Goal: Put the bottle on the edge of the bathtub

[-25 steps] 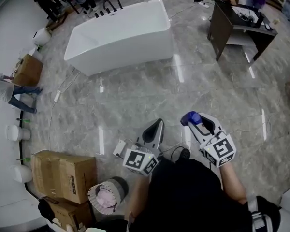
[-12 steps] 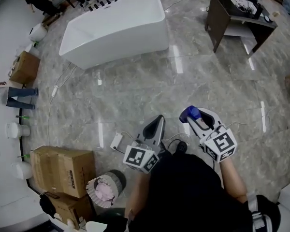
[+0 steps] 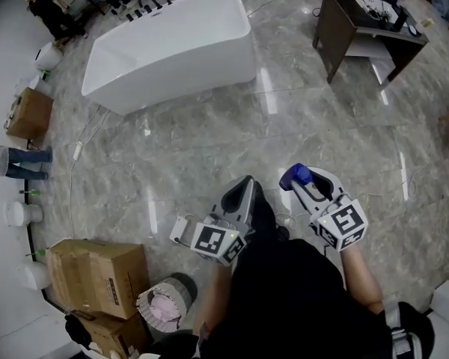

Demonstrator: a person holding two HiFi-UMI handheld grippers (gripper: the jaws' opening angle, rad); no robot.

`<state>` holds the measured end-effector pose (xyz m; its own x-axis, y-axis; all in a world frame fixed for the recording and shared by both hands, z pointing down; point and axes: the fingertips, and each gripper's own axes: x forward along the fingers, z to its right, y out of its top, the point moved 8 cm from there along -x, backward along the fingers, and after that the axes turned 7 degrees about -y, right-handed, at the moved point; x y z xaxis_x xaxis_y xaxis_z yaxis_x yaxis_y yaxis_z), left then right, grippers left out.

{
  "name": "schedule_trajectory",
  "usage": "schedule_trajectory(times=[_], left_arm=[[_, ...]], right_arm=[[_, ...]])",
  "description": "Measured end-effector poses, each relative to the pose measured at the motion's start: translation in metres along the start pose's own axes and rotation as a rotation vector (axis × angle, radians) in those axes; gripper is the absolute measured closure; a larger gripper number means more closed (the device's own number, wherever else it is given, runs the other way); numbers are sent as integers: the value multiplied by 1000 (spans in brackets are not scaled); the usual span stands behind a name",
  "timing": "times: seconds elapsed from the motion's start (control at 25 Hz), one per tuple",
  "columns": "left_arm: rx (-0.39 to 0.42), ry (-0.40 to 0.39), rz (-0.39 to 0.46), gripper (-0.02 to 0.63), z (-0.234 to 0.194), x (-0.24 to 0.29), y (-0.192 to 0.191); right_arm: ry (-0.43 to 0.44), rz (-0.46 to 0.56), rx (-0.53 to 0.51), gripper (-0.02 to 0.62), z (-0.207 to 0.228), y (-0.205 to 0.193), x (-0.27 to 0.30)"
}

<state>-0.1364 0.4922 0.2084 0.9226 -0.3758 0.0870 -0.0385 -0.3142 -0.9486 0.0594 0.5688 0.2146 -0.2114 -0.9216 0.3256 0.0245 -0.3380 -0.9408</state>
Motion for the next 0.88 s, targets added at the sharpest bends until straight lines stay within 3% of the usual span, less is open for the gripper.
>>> schedule_trajectory(times=[0.36, 0.56, 0.88], left_arm=[[27, -70, 42, 595, -101, 69, 55], [22, -78, 36, 595, -155, 91, 72], [-7, -65, 7, 595, -195, 116, 78]], right_arm=[[-39, 22, -68, 449, 41, 63, 103], [-63, 24, -36, 449, 45, 85, 150], [-38, -18, -18, 449, 66, 93, 201]])
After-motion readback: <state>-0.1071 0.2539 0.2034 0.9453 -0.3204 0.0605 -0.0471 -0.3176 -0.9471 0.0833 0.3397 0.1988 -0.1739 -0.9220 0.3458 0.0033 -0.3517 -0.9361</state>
